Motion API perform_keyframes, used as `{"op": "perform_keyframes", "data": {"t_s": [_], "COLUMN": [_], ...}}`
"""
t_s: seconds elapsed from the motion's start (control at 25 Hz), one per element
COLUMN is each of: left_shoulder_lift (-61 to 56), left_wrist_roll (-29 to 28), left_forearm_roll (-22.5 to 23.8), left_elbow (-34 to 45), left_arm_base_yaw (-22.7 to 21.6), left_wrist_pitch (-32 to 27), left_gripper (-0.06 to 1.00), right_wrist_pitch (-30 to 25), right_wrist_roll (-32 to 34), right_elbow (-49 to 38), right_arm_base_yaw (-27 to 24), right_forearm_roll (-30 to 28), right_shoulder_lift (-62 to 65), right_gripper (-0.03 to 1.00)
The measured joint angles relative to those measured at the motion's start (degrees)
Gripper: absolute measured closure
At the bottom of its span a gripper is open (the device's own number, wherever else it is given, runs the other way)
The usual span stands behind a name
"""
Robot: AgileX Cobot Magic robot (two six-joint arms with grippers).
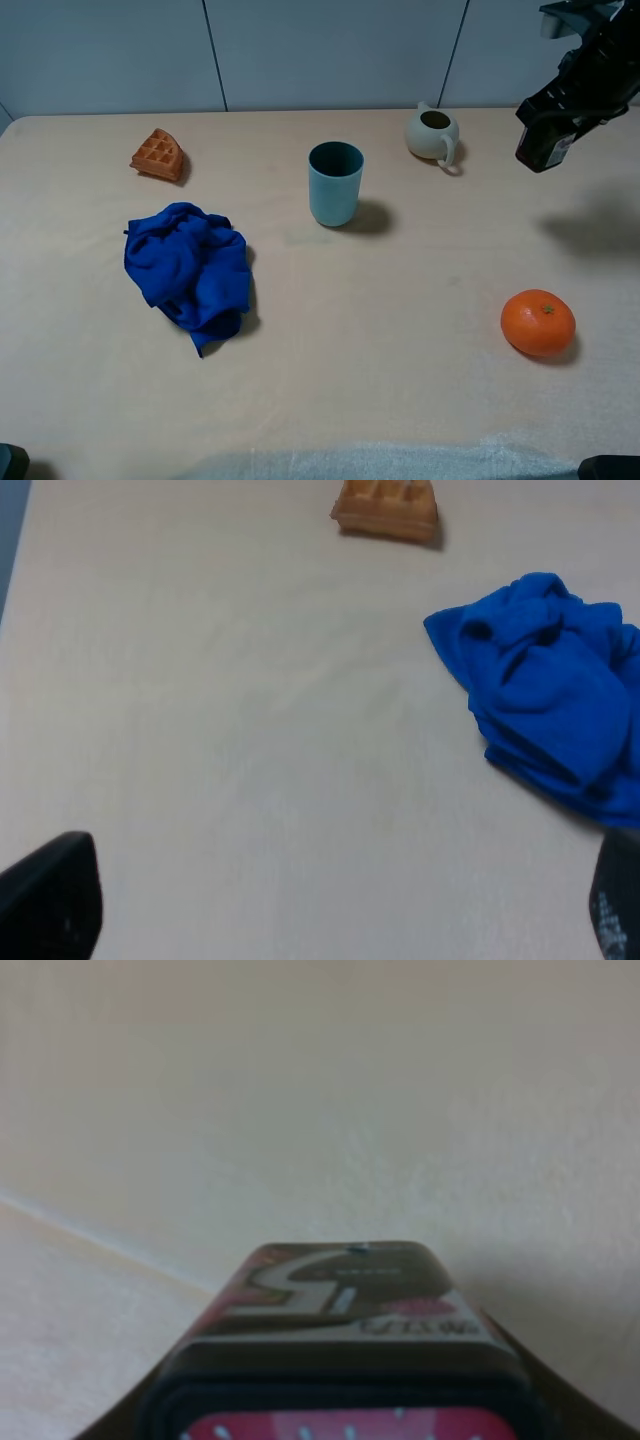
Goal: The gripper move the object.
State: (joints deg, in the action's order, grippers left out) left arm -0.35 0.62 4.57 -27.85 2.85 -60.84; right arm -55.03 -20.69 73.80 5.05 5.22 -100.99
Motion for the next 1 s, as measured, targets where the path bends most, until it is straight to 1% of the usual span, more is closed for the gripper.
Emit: {"op": "perform_keyframes", "data": {"t_s": [0.72,0.88,1.0], "left_shoulder_lift": [0.00,0.00,0.00], "left_wrist_roll": [0.00,0.00,0.00], "left_forearm_roll": [0.00,0.00,0.00], "left_elbow": [0.00,0.00,0.00], "left_arm_base_yaw": [0.00,0.00,0.00], "left_wrist_pitch": [0.00,0.00,0.00], "left_gripper": [-0.05,-0.05,-0.05], "right_wrist_pitch": [-7.10,-8.79,-9.01], "right_wrist_roll": [8.97,11.34,13.09], "right_elbow": [11.15,13.49,14.92], "right_arm_base_yaw": [9.66,12.20,14.39], "right_forearm_roll": [-0.93,-1.91,-2.39], "right_shoulder_lift": [0.00,0.00,0.00], "right_gripper": [0.61,0.61,0.61]}}
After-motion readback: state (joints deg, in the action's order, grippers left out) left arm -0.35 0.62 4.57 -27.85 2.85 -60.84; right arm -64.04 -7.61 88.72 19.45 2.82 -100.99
